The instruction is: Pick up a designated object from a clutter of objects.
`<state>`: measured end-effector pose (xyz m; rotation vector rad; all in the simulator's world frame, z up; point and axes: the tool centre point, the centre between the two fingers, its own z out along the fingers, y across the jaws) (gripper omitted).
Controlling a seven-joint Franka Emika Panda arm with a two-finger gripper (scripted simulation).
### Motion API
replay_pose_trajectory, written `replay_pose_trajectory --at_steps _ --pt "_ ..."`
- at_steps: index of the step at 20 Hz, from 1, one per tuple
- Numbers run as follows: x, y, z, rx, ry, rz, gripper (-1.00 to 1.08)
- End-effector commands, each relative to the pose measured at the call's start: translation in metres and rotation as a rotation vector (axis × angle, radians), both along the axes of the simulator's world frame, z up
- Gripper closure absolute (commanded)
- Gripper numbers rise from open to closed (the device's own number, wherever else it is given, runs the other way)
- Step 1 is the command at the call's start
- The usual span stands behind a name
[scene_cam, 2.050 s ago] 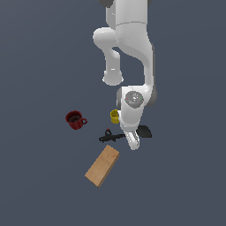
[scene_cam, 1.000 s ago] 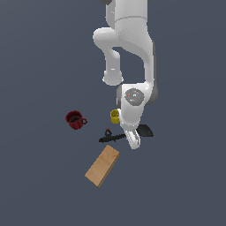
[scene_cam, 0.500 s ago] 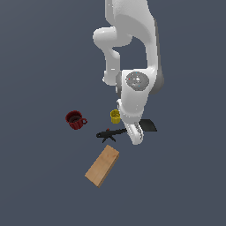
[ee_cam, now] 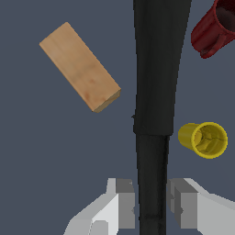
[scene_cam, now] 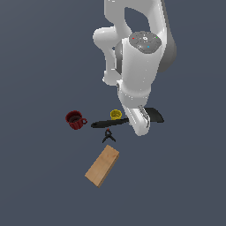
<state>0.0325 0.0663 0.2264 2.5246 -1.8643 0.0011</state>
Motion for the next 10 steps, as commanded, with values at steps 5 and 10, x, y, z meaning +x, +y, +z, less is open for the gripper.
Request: replay_pose_trajectory --at_steps 5,10 --pt "0.010 -0.003 0.069 -0.001 -0.001 0.000 1.08" --pt "0.018 -0.004 0.119 0.000 -0.001 0.001 1.08"
